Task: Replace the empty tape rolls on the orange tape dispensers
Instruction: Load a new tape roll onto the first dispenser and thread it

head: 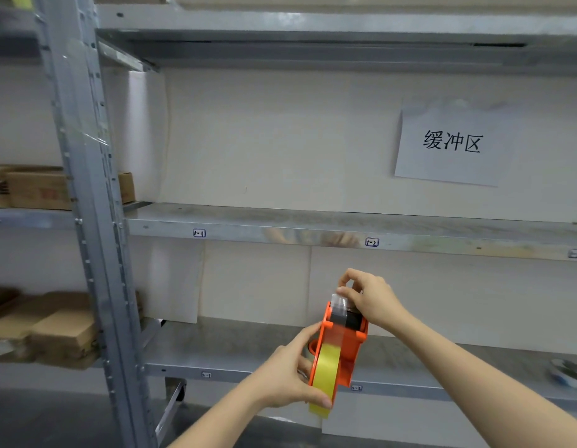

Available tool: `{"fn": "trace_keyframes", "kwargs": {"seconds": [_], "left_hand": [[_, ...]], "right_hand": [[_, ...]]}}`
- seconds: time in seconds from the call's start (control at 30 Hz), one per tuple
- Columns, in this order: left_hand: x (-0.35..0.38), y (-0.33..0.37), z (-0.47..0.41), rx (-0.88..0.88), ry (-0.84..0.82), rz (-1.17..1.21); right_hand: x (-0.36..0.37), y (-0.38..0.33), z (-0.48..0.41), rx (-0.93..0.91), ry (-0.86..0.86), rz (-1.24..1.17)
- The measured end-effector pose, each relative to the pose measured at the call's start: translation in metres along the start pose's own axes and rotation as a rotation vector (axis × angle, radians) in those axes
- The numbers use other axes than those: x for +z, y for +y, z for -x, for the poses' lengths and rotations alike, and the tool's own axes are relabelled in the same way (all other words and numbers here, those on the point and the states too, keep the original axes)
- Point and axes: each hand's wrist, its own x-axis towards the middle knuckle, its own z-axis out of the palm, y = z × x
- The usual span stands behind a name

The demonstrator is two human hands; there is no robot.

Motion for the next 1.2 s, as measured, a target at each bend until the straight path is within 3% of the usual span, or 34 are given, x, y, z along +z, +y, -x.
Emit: {"fn": "trace_keyframes", "kwargs": {"seconds": [0.4,0.7,1.03,1.2], "left_hand": [[-0.019,-0.001,0.005,-0.038,-0.11,-0.041],[-0.018,-0.013,0.005,0.034,-0.075,-0.009],[-0.041,-0.017,0.004,0.048,-0.166,0.114],[-0.044,-0.013,0.005,0.072,-0.182,0.146]], "right_hand": [[0.007,-0.007,-0.006,0.027,-0.02,0.024],[0.008,-0.012,-0.016,0.04,0.003,0.014],[-0.001,-0.001,-0.018,0.23,-0.154,-0.302],[-0.002,0.0,-0.021,0.149,-0.165,-0.281]]}}
